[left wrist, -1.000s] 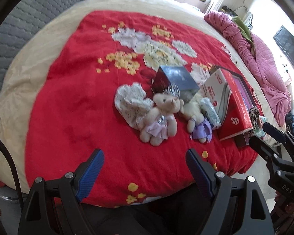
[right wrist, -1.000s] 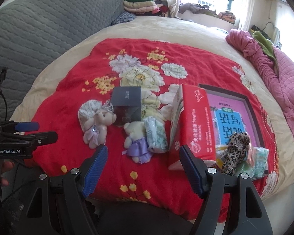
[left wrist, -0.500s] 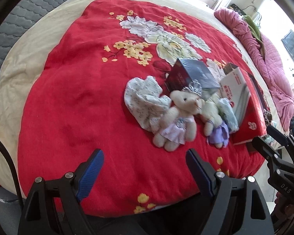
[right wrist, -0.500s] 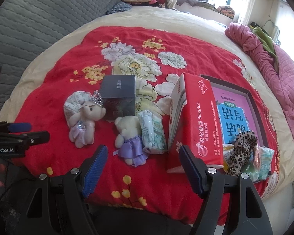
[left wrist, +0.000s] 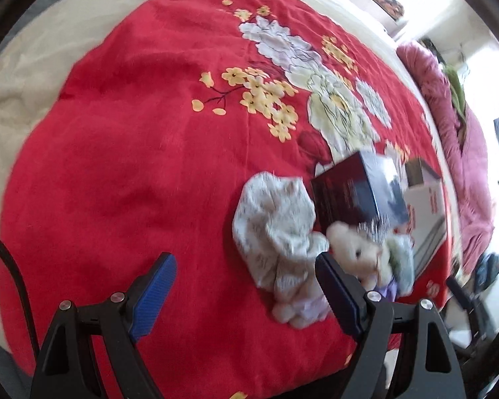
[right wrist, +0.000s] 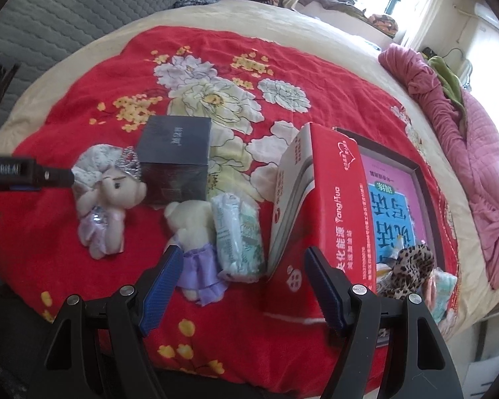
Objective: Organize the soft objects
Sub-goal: 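Grasp the floral cloth with the left tool while the right tool grasps the wet-wipe pack, then carry the floral cloth and wet-wipe pack over the pink book tray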
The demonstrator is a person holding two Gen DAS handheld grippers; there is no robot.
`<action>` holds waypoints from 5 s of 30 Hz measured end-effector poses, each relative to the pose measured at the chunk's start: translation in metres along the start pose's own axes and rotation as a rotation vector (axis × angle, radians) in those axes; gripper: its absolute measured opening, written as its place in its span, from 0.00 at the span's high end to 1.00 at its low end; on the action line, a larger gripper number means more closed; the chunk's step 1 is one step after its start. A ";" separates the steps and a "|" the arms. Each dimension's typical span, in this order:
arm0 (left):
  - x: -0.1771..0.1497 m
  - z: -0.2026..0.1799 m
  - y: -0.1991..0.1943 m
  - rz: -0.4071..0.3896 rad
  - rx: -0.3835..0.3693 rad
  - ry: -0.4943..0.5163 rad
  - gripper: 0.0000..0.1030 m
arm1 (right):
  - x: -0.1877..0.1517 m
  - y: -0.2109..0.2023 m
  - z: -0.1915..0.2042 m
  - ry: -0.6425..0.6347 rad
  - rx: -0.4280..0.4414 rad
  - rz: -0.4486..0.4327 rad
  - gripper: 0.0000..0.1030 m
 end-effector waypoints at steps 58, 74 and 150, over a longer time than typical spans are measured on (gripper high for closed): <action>0.014 -0.018 -0.043 -0.171 0.012 -0.018 0.90 | 0.015 -0.003 -0.016 0.189 0.211 -0.033 0.83; -0.018 -0.093 -0.107 -0.251 0.002 0.177 0.90 | 0.015 -0.064 -0.024 0.207 0.244 -0.143 0.83; -0.123 -0.390 0.090 0.062 0.065 0.701 0.90 | -0.098 -0.046 -0.294 0.686 0.220 -0.179 0.83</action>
Point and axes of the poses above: each gripper's, at about its wrist camera, not at the fingertips, and y roughly the way its jaws point, z to its left, x to its top, the point moved 10 cm from there along y, roughly the way its jaws point, and after that the axes turned 7 degrees about z, right-handed, at the moved point
